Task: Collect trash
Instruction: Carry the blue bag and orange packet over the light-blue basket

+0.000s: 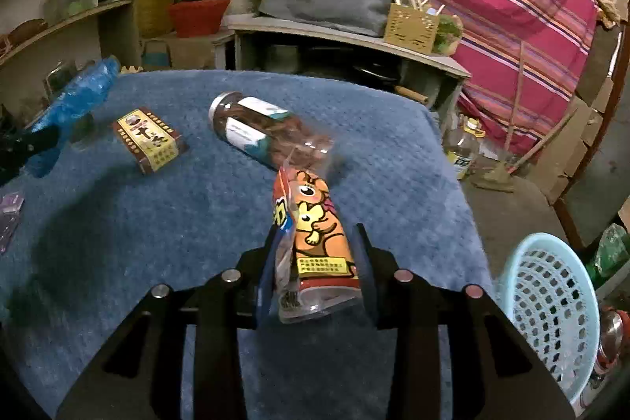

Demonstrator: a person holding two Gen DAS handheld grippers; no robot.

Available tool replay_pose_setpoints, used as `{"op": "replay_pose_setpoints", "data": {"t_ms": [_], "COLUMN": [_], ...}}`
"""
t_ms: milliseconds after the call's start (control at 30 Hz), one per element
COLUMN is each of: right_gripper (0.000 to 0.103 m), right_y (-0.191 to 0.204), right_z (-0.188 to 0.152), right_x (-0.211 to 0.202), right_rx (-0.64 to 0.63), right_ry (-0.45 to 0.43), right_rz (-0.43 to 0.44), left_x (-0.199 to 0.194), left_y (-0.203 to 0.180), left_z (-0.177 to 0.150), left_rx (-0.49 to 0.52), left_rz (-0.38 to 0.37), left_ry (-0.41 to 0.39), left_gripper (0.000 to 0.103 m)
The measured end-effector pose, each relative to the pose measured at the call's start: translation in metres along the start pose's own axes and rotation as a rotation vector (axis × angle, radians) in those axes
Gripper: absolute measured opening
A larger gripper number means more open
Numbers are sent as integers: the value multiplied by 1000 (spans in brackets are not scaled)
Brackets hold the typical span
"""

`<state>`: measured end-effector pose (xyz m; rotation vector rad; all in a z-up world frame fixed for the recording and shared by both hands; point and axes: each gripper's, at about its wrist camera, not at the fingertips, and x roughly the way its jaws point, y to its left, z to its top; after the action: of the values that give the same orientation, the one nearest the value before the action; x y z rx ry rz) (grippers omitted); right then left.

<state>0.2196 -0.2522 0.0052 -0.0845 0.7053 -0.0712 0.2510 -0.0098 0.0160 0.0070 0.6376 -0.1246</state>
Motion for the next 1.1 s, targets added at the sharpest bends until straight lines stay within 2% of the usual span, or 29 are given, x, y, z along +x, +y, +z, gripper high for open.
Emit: {"op": "replay_pose_setpoints", "data": {"t_ms": [233, 267, 300, 400, 567, 767, 900, 933, 967, 1000, 1033, 1100], "right_gripper": [33, 14, 5, 5, 5, 4, 6, 9, 25, 64, 77, 78], "right_y": [-41, -47, -57, -84, -113, -137, -142, -138, -135, -130, -124, -112], "right_z": [-9, -11, -12, -18, -32, -38, -41, -42, -43, -43, -44, -46], "right_x": [-22, -25, -28, -37, -31, -30, -36, -35, -34, -30, -29, -28], "right_rx": [39, 46, 56, 99, 141, 195, 202, 189, 179, 161, 145, 103], "right_ry": [-19, -22, -22, -24, 13, 8, 2, 5, 11, 23, 23, 16], "right_rz": [-25, -29, -30, -30, -9, 4, 73, 73, 73, 75, 64, 51], "left_x": [-3, -3, -4, -7, -4, -6, -14, -16, -17, -18, -19, -22], "left_y": [-42, -48, -56, -77, -105, -114, -121, -120, -120, -120, -119, -114], "left_z": [-9, -10, -10, -10, -16, -17, -14, -13, -13, -14, -15, -18], "left_rx": [68, 77, 83, 109, 178, 141, 139, 131, 127, 126, 126, 120], "left_rz": [-25, -30, -38, -54, -38, -64, -49, -53, -53, -46, -37, -23], "left_ry": [0, 3, 2, -5, -1, 25, 1, 1, 2, 1, 0, 4], "left_gripper": [32, 32, 32, 32, 32, 32, 32, 32, 32, 32, 32, 32]}}
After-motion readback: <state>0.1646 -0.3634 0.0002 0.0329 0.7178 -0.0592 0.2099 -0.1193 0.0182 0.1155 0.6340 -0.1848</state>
